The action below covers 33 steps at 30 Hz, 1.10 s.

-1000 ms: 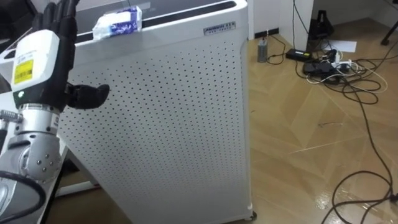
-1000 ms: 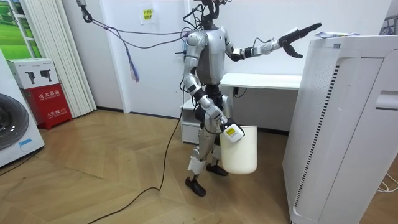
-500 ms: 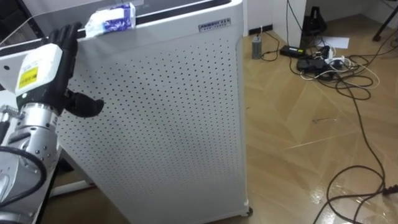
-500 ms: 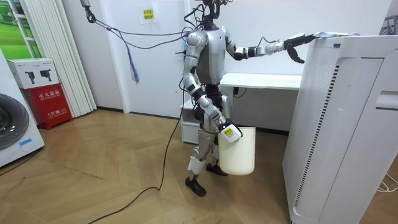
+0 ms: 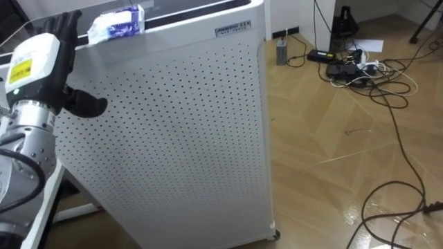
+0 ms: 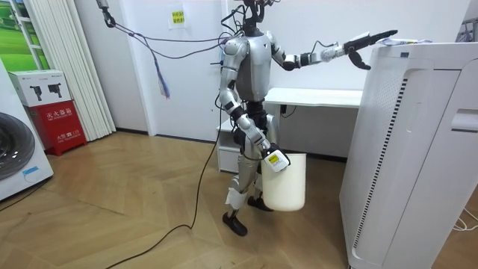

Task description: Pick garbage

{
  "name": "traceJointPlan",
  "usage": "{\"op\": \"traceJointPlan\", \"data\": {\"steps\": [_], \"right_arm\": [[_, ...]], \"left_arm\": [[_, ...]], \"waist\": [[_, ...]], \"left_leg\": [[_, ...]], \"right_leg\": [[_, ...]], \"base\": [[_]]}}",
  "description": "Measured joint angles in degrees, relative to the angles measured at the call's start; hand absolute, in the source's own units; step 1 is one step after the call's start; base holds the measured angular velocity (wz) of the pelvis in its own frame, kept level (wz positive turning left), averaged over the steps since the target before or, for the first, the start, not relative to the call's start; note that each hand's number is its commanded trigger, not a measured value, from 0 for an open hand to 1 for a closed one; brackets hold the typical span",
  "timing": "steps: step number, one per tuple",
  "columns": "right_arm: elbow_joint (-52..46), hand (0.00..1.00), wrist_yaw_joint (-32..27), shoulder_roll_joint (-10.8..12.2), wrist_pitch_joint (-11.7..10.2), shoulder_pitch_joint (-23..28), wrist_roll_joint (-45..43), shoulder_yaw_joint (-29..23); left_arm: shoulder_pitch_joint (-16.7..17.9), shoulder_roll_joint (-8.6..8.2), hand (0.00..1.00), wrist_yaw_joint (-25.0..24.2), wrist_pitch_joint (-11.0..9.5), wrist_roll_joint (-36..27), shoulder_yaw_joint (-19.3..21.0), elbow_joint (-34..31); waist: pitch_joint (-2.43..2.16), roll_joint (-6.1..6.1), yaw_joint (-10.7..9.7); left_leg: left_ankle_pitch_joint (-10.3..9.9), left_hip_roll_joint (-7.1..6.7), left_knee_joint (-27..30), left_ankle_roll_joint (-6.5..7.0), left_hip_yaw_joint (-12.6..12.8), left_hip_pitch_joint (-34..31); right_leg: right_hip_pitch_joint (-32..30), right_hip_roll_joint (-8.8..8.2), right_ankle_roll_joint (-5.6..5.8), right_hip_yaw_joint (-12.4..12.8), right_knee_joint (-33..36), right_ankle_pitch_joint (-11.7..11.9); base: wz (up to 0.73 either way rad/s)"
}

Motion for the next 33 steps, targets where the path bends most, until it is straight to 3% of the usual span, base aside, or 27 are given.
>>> {"op": "traceJointPlan", "data": {"steps": [3,21,23,33], "right_arm": [[0.00,1.00,0.00,-0.01,0.00,0.00,0.00,0.01],[-0.01,1.00,-0.08,-0.17,0.11,-0.20,0.03,-0.03],[0.00,1.00,-0.04,-0.29,0.46,-0.72,0.05,-0.03],[0.81,1.00,-0.26,-0.26,0.48,-1.25,0.07,-0.02]], "left_arm": [[-0.37,0.64,0.00,0.11,-0.02,-0.05,0.00,0.00],[-1.89,0.68,0.00,0.13,0.43,0.11,-0.23,-0.49],[-1.89,0.68,0.00,0.14,1.11,0.15,-0.91,-1.51],[-1.95,0.67,0.00,0.09,1.31,1.04,-3.57,-2.98]], "waist": [[-0.23,0.53,-0.03],[0.04,1.13,-0.06],[0.23,1.48,-0.11],[0.25,1.54,-0.49]], "left_leg": [[0.00,0.00,-0.07,0.00,0.08,0.25],[-0.23,0.13,0.31,0.47,1.20,-0.20],[-0.28,0.10,0.68,0.55,1.20,-0.60],[-0.21,0.06,0.64,0.64,1.22,-2.01]], "right_leg": [[0.16,0.00,0.00,0.18,-0.01,0.00],[0.41,-0.02,0.07,0.32,-0.06,0.04],[0.26,-0.06,0.12,0.40,-0.07,0.07],[-1.33,-0.08,0.14,0.50,0.06,0.08]], "base": [[0.00],[0.02],[0.04],[0.00]]}}
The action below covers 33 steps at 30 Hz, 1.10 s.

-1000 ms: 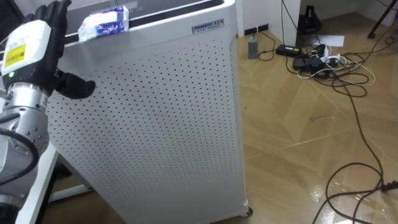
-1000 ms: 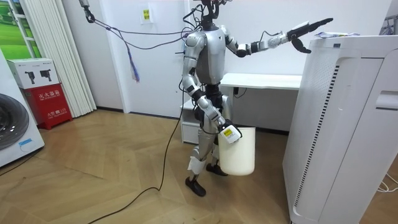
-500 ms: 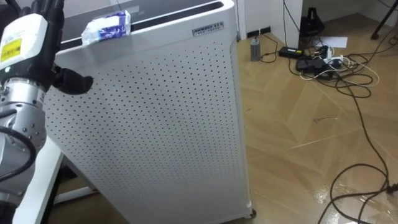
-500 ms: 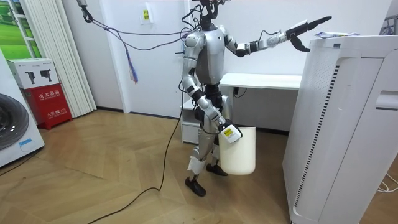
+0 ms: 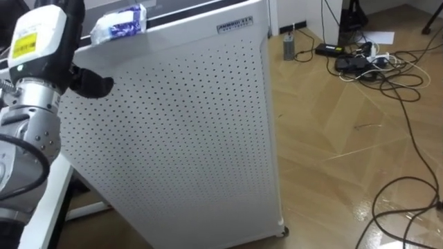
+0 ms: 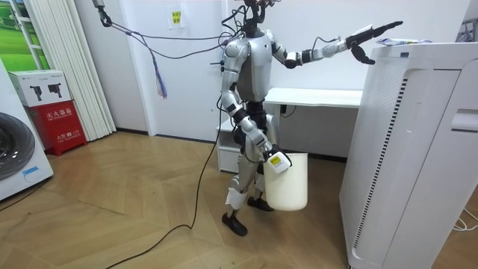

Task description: Pick garbage

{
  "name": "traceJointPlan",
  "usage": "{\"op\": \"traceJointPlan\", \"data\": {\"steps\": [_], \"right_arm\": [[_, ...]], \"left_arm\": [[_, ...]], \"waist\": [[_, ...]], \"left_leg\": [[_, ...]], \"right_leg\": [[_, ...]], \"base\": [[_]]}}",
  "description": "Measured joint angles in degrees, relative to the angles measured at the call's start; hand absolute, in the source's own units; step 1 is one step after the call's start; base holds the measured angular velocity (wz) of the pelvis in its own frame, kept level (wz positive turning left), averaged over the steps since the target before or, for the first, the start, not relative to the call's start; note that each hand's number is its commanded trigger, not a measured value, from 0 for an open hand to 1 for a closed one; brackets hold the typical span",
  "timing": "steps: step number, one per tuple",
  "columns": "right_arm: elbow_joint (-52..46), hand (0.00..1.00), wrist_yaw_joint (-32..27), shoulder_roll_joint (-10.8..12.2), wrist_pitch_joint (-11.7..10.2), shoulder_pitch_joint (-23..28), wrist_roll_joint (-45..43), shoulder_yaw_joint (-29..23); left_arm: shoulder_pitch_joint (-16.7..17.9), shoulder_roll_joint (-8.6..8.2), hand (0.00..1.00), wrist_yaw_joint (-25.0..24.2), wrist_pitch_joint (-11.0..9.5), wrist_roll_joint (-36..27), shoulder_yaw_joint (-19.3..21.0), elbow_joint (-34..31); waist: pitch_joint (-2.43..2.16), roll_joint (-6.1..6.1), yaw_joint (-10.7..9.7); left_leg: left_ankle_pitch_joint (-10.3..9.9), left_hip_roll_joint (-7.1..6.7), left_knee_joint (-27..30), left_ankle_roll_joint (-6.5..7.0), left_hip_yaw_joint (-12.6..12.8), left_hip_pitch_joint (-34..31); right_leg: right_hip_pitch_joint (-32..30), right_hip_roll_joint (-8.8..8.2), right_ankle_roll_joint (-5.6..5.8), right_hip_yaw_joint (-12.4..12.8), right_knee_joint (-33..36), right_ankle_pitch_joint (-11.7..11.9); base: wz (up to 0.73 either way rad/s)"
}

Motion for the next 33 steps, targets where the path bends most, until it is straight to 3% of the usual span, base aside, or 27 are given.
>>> {"op": "traceJointPlan", "data": {"steps": [13,15,16,17,18,19,20,22,27,33], "right_arm": [[2.19,1.00,-0.59,0.16,-0.01,0.13,0.21,0.09],[2.76,1.00,-0.65,0.24,-0.01,0.16,0.43,0.18],[3.40,1.00,-0.79,0.77,-0.02,0.17,0.56,0.23],[3.16,1.00,-0.87,1.44,-0.06,-0.05,0.52,0.24],[3.02,1.00,-0.91,1.34,-0.13,0.23,0.57,0.15],[3.00,1.00,-0.96,1.43,-0.01,0.24,0.62,0.16],[3.03,1.00,-1.04,1.36,0.03,0.19,0.73,0.14],[2.97,1.00,-1.03,1.20,0.03,-0.03,0.75,0.02],[2.53,1.00,-1.06,1.41,0.04,-0.02,0.70,0.08],[2.51,1.00,-0.81,2.37,1.19,0.03,0.67,0.15]], "left_arm": [[-0.03,-0.01,0.00,-0.06,-0.55,0.81,-3.38,-2.27],[-0.08,-0.05,0.00,-0.17,-0.40,2.08,-3.84,-2.26],[-0.20,0.10,0.00,-0.27,-0.22,2.06,-4.57,-2.27],[-0.22,0.35,0.00,-0.31,0.20,2.08,-4.29,-2.27],[-0.03,-0.14,0.00,-0.52,0.50,2.09,-4.36,-2.28],[-0.37,0.05,0.00,-1.84,0.46,3.01,-4.46,-2.42],[-0.69,0.08,0.00,-2.71,0.57,3.02,-4.46,-2.38],[-0.95,0.08,0.00,-2.97,0.75,3.46,-4.48,-2.38],[-1.19,0.09,0.00,-5.32,1.62,4.83,-5.78,-2.31],[-1.20,0.09,0.00,-8.97,2.55,4.97,-5.81,-1.26]], "waist": [[0.00,-0.29,-0.29],[-0.20,0.10,-0.27],[-0.15,0.27,-0.22],[-0.11,-0.47,-0.26],[-0.34,0.04,-1.24],[-0.44,0.17,-1.91],[-0.42,0.15,-1.95],[-0.36,0.07,-1.91],[-0.06,-0.44,-1.48],[-0.12,-0.33,-1.60]], "left_leg": [[0.11,-0.02,-1.81,0.02,0.15,1.73],[0.27,0.77,-2.28,-0.17,-2.03,2.45],[0.38,1.44,-2.19,-0.39,-6.21,2.88],[0.25,1.22,-1.79,-0.72,-8.41,2.70],[0.06,1.49,-1.75,-1.38,-8.47,2.44],[0.03,1.74,-2.32,-1.50,-6.35,2.43],[0.08,2.11,-2.98,-1.53,-2.95,2.89],[0.16,2.29,-3.20,-1.46,-0.79,3.05],[0.00,1.77,-2.72,-0.97,-0.31,3.06],[0.07,1.53,-2.51,-0.75,-0.21,3.00]], "right_leg": [[-0.24,-0.10,0.02,0.26,1.12,0.01],[-2.15,0.10,0.12,0.12,4.76,-0.11],[-4.34,0.58,0.49,1.80,6.35,-0.94],[-5.34,1.43,-0.96,4.40,0.42,1.40],[-4.66,1.55,-1.16,3.02,0.66,2.80],[-4.51,1.65,-1.20,1.45,0.96,2.99],[-4.50,1.84,-1.20,1.71,0.95,2.99],[-4.35,1.91,-1.20,1.83,0.87,2.99],[-4.18,1.83,-1.11,2.68,0.80,2.99],[-4.14,1.70,-0.87,2.95,0.82,2.92]], "base": [[-0.03],[-0.14],[-0.32],[-0.14],[0.17],[0.34],[0.21],[0.05],[0.01],[0.00]]}}
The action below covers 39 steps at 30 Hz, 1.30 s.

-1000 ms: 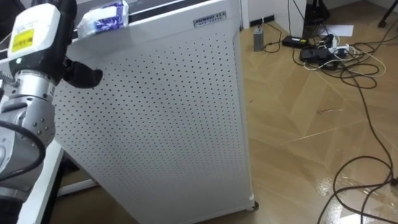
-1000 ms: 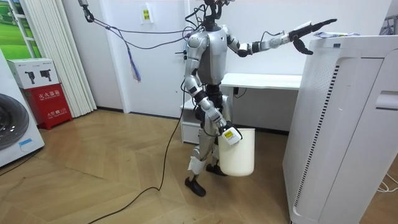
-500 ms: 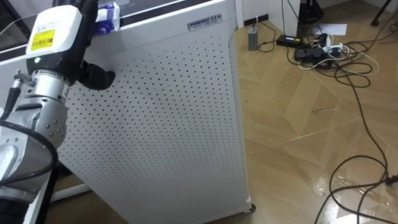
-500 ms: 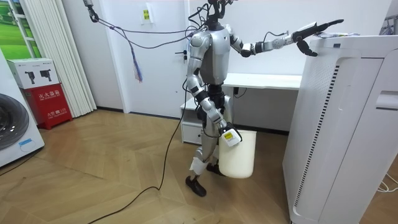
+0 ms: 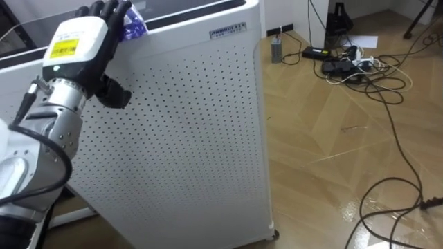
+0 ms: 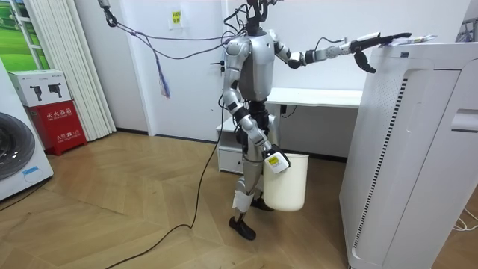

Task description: Pick garbage

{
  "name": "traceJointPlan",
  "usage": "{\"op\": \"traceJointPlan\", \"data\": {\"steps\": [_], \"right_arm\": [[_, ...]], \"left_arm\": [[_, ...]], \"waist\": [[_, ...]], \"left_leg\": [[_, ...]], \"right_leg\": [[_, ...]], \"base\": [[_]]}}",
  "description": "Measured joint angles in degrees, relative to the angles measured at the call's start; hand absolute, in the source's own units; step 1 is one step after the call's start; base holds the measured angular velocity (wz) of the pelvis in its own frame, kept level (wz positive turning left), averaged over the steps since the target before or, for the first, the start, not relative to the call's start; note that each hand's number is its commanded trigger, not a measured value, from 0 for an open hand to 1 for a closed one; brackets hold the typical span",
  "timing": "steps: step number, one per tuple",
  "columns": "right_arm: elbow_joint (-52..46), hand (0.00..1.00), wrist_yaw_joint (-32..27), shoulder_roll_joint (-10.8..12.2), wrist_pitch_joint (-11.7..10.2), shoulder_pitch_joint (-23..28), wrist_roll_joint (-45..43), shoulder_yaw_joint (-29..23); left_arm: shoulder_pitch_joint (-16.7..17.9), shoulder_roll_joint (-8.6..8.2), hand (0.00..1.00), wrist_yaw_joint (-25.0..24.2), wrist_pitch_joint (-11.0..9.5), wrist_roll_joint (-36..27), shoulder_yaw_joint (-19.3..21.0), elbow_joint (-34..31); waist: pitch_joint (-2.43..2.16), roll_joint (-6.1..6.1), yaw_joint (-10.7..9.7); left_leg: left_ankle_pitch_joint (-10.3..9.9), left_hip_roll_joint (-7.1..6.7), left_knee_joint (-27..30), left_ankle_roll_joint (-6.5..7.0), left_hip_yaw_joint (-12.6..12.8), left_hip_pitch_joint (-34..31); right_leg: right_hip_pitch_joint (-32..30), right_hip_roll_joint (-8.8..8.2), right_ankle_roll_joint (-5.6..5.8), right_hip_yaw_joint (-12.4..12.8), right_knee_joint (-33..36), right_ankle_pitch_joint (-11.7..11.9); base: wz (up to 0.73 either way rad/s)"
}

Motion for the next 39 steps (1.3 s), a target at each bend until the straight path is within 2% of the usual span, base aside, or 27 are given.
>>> {"op": "traceJointPlan", "data": {"steps": [7,13,14,15,24,26,31,34,39], "right_arm": [[-0.64,1.00,-0.17,-0.25,1.22,-0.02,-0.01,-0.11],[-2.03,1.00,-0.49,-0.53,1.22,-0.02,0.00,-0.10],[-2.29,1.00,-0.60,-0.53,1.22,-0.01,0.00,-0.10],[-2.47,1.00,-0.66,-0.54,1.22,-0.01,0.00,-0.10],[-2.98,1.00,-1.18,-0.78,1.42,-0.05,0.08,1.04],[-2.98,1.00,-1.35,-1.09,2.52,-0.08,0.07,1.65],[-2.98,1.00,-1.18,-1.19,3.64,0.00,0.10,1.99],[-2.99,1.00,-1.19,-1.39,4.41,-0.19,0.09,2.00],[-3.11,1.00,-0.98,-1.69,4.48,-0.19,0.07,1.96]], "left_arm": [[-1.05,0.02,0.00,-1.27,0.80,0.15,0.33,2.62],[-1.63,0.03,0.00,-2.06,0.97,0.14,0.33,4.44],[-1.67,0.04,0.53,-2.26,0.99,0.15,0.34,4.44],[-1.74,0.04,0.99,-2.32,1.01,0.15,0.34,4.44],[-4.44,0.51,1.00,-2.46,1.20,-0.13,0.46,6.77],[-5.25,0.50,1.00,-2.37,1.12,-0.89,0.45,6.83],[-5.91,0.67,1.00,-2.32,1.98,-1.83,0.52,7.17],[-6.44,0.77,1.00,-2.21,1.94,-2.09,0.60,6.77],[-6.71,0.77,1.00,-2.36,1.97,-2.00,1.65,6.37]], "waist": [[-0.13,0.20,-0.07],[0.08,0.50,-0.30],[0.06,0.53,-0.27],[0.06,0.53,-0.27],[0.34,0.80,-0.18],[0.22,1.15,0.12],[0.32,1.39,0.19],[0.29,1.42,0.40],[0.30,1.39,0.39]], "left_leg": [[0.06,-0.06,0.07,0.10,0.94,0.33],[0.06,-0.07,0.01,0.10,1.36,1.14],[0.06,-0.07,0.02,0.10,1.42,1.13],[0.06,-0.07,0.01,0.10,1.42,1.13],[0.05,-0.09,0.04,0.12,1.44,1.13],[0.05,-0.12,0.04,0.12,1.53,1.13],[0.13,-0.17,0.17,0.25,1.93,1.15],[0.27,-0.18,0.39,0.48,3.22,1.30],[0.26,-0.24,0.36,0.51,3.28,1.46]], "right_leg": [[0.17,-0.09,0.08,0.59,0.07,-0.07],[1.02,-0.16,0.16,0.60,-0.04,-0.12],[1.02,-0.16,0.16,0.61,-0.05,-0.12],[1.02,-0.16,0.17,0.61,-0.06,-0.13],[1.08,-0.18,0.18,0.53,0.02,-0.14],[1.12,-0.20,0.27,0.49,0.04,-0.21],[1.06,-0.29,0.36,0.53,0.16,-0.28],[1.08,-0.52,0.53,0.47,0.16,-0.38],[1.06,-0.60,0.62,0.48,0.14,-0.44]], "base": [[-0.02],[-0.01],[0.00],[0.00],[0.00],[0.05],[0.01],[0.03],[0.00]]}}
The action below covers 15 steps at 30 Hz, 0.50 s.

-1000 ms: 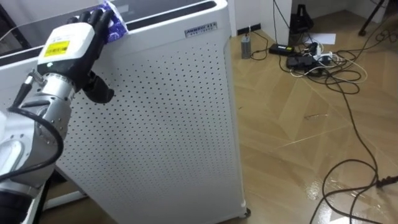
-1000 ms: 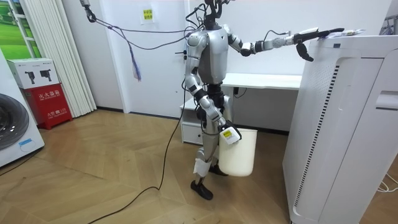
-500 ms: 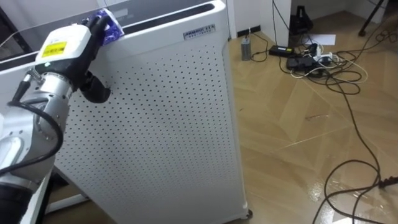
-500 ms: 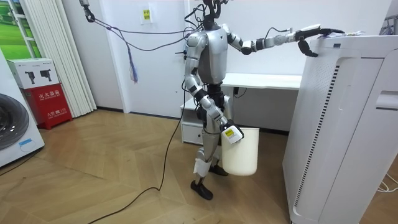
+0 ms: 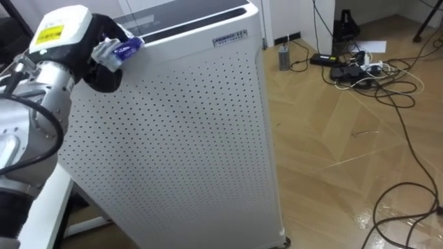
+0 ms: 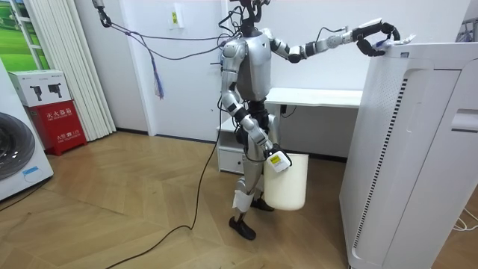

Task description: Pick garbage

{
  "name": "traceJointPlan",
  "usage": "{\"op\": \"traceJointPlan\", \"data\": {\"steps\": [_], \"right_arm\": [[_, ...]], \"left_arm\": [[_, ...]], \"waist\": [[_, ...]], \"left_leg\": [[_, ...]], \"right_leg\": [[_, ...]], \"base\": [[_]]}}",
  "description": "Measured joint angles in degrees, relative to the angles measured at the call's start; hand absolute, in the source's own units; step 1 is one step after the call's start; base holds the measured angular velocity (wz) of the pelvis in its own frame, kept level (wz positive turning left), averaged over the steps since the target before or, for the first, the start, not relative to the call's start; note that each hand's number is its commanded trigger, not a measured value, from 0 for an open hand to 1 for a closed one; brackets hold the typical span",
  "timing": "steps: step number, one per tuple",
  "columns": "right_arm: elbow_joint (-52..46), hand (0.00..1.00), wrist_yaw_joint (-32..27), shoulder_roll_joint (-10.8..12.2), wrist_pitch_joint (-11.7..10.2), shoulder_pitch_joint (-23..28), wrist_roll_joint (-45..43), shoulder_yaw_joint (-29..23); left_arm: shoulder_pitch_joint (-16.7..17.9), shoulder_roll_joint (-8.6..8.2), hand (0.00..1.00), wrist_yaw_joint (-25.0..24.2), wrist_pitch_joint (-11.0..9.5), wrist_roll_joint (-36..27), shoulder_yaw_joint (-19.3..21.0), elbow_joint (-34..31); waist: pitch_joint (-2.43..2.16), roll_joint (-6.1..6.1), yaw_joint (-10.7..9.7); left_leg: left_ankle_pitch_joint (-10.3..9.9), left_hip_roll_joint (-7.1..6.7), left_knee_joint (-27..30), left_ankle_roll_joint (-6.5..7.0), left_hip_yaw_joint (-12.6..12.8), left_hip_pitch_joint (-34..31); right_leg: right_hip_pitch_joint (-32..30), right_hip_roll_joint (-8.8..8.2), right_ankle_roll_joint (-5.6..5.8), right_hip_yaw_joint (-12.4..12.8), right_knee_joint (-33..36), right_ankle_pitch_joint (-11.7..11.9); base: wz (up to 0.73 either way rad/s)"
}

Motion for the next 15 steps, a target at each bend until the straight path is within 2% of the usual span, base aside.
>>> {"op": "traceJointPlan", "data": {"steps": [10,15], "right_arm": [[-0.08,1.00,0.14,0.07,0.00,-0.42,-0.06,-0.01],[-0.26,1.00,0.48,0.03,-0.01,-0.49,0.06,0.01]], "left_arm": [[-0.14,0.01,1.00,0.05,-0.10,-0.04,1.10,-0.41],[-0.11,0.02,1.00,0.85,-0.24,-1.98,1.23,-0.57]], "waist": [[-0.18,0.17,0.12],[-0.20,0.15,0.08]], "left_leg": [[0.06,-0.01,0.08,0.09,0.00,-0.27],[0.10,-0.07,0.04,0.16,0.00,-0.21]], "right_leg": [[0.04,-0.08,-0.02,0.02,0.80,0.04],[0.00,-0.11,-0.01,0.07,0.75,0.03]], "base": [[0.00],[0.00]]}}
